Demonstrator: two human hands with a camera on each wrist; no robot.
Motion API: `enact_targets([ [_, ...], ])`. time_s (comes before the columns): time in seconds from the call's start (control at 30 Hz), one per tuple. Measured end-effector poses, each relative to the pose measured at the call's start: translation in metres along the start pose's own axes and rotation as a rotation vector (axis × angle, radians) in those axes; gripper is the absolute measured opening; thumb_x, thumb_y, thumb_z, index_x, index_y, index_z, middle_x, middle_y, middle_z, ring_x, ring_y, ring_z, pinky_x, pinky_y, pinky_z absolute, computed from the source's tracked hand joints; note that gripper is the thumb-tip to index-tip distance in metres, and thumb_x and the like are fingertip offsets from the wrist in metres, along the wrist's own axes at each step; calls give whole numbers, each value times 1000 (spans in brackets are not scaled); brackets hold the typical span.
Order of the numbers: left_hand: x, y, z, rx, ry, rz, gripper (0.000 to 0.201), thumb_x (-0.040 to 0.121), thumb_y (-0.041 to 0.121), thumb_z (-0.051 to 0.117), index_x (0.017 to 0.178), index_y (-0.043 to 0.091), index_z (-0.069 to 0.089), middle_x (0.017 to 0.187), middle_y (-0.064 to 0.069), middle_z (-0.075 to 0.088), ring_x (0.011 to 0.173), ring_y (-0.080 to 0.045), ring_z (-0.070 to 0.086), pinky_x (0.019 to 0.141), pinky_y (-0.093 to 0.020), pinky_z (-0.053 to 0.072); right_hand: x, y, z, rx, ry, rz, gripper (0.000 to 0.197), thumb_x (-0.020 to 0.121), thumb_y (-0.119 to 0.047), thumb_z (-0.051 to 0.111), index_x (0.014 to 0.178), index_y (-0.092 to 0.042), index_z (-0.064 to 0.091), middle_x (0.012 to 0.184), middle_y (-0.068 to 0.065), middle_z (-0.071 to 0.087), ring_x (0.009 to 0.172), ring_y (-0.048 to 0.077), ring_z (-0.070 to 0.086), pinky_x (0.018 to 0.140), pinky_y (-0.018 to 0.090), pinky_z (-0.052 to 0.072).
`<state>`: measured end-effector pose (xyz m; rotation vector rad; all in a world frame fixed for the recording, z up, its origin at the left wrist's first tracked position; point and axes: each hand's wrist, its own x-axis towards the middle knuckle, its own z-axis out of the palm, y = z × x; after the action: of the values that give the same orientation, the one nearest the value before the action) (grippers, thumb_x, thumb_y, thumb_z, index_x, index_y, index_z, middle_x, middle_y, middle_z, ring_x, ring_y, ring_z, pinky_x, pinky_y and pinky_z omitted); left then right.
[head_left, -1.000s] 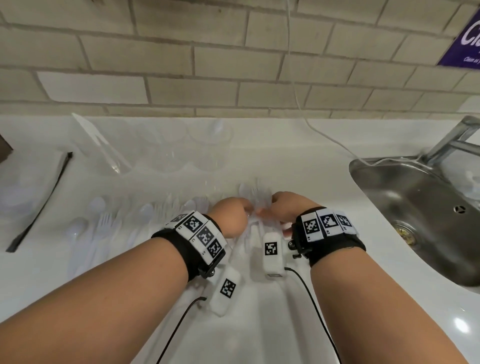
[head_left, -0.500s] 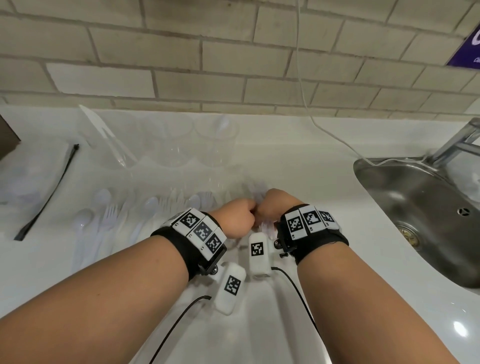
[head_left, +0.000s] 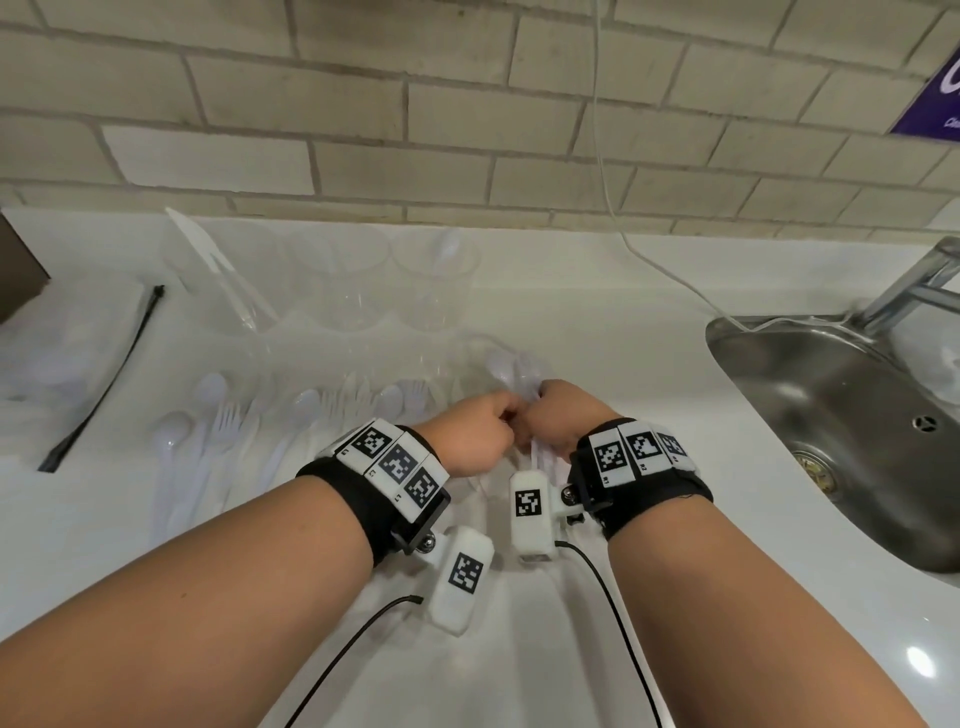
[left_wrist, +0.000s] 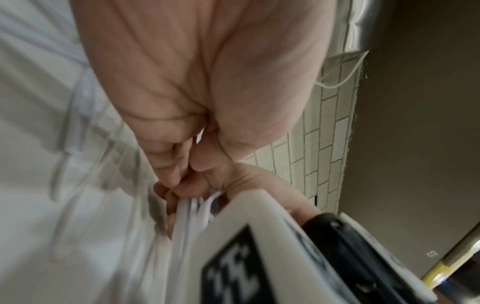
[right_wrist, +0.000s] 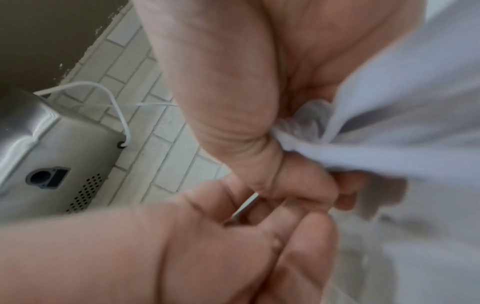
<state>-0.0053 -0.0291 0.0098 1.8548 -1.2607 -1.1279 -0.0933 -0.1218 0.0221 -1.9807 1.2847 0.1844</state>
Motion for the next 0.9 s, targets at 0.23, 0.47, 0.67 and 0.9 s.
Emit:
enact_targets([
  [0.23,-20,-12,-13,-257,125,89,33,89,-10,40,108,10,57,109,-6,62,100,-10,62,74,-9,43,-5,9,9,475,-76,-116,35,75,-3,68,106,-7,53,92,22,70,78,35,68,74,51,53],
  [0.47,-41,-33,-29,-773,227,28,16,95,13,50,108,17,59,113,-6,57,101,-18,55,81,-32,46,-18,-25,-3,799,281,-400,26,79,2,66,95,-15,54,82,8,61,55,23,63,56,32,52],
  [0.67,-51,-47,-47,-1231,-106,-166,60,91,57,39,124,8,49,116,-24,53,97,-36,55,85,-47,48,-37,-86,-5,1066,389,-734,34,78,9,66,103,-13,57,67,-6,60,49,22,56,57,34,51],
  [0.9,-59,-56,-75,-1403,-221,-143,67,91,60,34,126,5,47,124,-33,54,109,-47,59,96,-55,43,-45,-122,19,912,489,-862,51,70,-2,75,96,-38,51,82,-21,63,75,34,65,67,52,58],
])
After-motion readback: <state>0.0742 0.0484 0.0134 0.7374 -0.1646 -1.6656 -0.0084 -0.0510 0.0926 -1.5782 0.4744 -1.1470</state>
